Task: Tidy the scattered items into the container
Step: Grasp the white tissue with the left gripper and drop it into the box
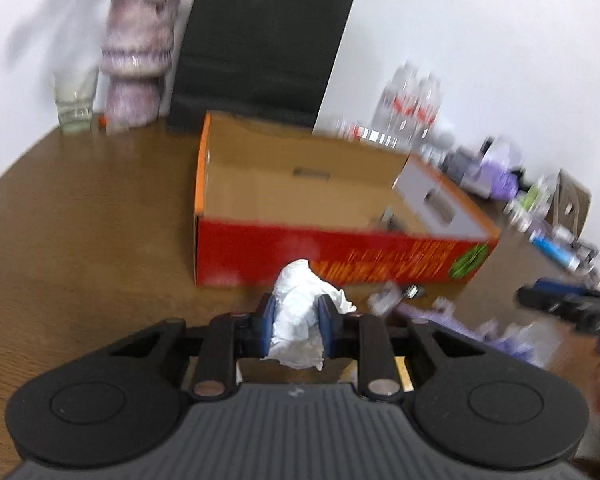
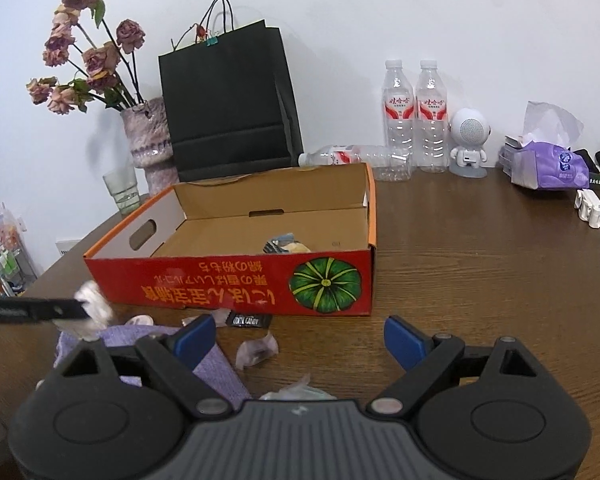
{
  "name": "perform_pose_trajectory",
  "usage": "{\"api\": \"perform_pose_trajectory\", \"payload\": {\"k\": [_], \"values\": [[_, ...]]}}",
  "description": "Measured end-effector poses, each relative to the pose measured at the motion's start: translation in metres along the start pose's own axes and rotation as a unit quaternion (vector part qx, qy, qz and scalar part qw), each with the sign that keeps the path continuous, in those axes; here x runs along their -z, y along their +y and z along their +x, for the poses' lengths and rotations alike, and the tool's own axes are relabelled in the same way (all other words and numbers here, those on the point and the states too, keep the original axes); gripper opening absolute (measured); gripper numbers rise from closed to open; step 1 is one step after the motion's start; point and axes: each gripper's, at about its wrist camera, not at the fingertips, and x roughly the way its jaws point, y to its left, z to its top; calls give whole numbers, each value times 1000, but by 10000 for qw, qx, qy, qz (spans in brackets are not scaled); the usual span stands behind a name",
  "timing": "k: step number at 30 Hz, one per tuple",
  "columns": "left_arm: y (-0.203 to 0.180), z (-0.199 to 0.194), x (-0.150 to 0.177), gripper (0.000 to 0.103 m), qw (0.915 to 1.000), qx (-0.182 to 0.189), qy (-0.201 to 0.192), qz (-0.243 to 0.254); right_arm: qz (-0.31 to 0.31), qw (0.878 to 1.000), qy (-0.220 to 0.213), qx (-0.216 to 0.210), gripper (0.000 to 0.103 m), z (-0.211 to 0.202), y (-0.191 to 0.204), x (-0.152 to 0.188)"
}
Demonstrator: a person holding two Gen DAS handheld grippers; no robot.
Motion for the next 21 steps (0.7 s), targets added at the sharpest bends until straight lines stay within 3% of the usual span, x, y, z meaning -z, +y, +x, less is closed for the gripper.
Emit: {"api": "perform_pose_trajectory", "payload": {"k": [4,7,14,21], "values": [[-7,-22,-25,24,9985,64,-538,80,-74,9998,-154,-77,91,0,2,-14],[-14,-18,-49,24,9977,53,-677,87,-231,9994,-233,-84,91,5,8,-32],[-25,31,-89,25,9984,-92,-546,58,-486,9983,-325,-22,91,32,24,-78],[-18,88,-91,26,9997,-46,-204,-129,-486,9988,-5,-32,91,89,34,-96]]}}
